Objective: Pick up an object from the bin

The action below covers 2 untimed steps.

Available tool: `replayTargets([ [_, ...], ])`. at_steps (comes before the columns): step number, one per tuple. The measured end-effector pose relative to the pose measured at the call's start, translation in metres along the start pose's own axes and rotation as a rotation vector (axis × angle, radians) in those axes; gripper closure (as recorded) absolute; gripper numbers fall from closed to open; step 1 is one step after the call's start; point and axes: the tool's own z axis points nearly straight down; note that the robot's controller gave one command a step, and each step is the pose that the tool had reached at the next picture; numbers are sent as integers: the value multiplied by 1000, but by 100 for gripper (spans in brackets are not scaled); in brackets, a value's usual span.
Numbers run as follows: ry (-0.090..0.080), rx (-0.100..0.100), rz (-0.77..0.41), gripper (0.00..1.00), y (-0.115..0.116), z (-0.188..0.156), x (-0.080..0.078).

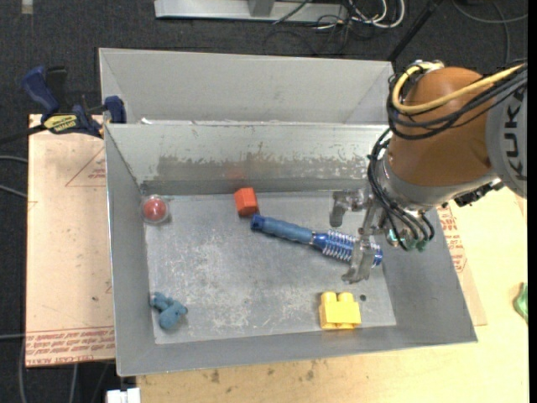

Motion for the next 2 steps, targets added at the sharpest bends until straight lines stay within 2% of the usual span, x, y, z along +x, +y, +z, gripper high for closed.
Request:
replayTargets([
  [1,-20,0,-7,0,-8,157,-45],
  [2,-21,0,-9,100,-8,154,-46],
])
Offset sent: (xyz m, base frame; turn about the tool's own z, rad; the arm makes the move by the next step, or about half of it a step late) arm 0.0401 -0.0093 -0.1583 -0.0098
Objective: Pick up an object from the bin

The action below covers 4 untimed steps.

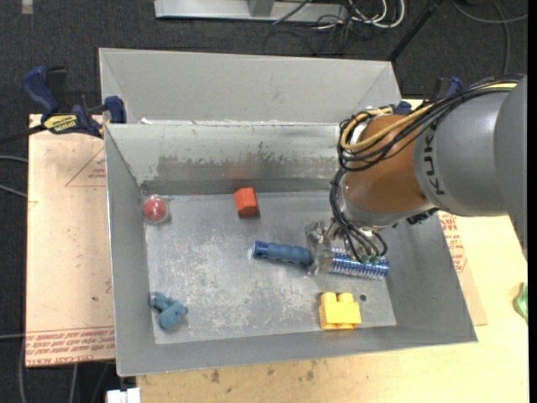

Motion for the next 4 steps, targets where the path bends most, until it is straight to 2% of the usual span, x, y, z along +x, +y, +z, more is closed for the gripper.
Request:
replayTargets([
  [1,2,1,-6,100,8,-134,-19],
  [2,11,1,-6,0,8,-129,-17],
  [3,8,-2,-315,0,34,-166,-24],
  [4,18,-5,-355,0,73,-122,-1],
])
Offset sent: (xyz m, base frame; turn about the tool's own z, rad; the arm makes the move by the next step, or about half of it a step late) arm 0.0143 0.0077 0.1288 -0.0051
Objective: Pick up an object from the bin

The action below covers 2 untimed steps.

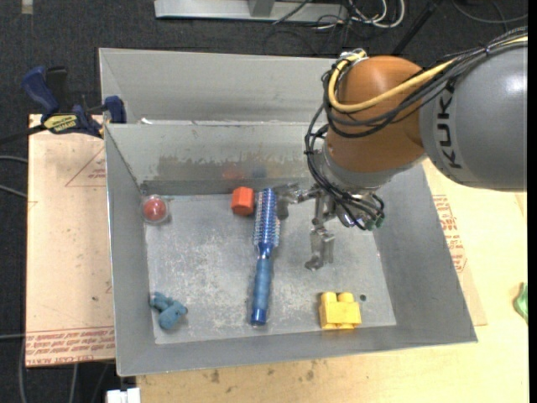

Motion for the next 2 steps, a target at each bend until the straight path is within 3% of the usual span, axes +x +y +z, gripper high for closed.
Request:
replayTargets([
  [1,-15,5,-368,0,-11,122,-10],
  [2,-24,10,-366,100,-12,118,-13],
])
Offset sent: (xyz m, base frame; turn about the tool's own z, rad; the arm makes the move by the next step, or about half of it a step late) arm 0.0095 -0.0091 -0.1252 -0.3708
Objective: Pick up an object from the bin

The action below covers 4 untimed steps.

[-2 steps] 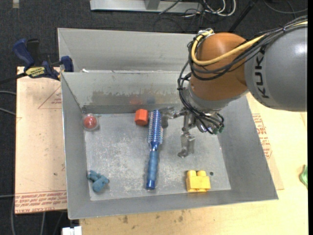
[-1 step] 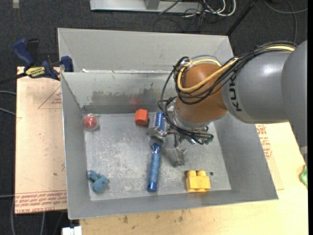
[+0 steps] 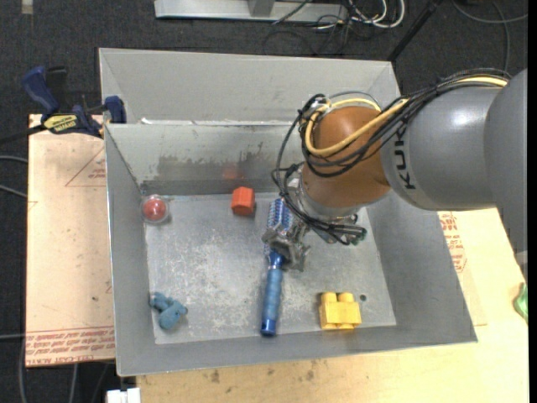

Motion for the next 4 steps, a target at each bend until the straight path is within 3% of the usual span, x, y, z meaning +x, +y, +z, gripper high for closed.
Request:
replayTargets([
  [1,15,-7,-1,0,1,3,4],
  [2,1,0,0,100,0,0,0],
  [3,13,-8,-191,100,-33,-4,10],
  [4,17,-9,-191,0,-33,-4,11],
])
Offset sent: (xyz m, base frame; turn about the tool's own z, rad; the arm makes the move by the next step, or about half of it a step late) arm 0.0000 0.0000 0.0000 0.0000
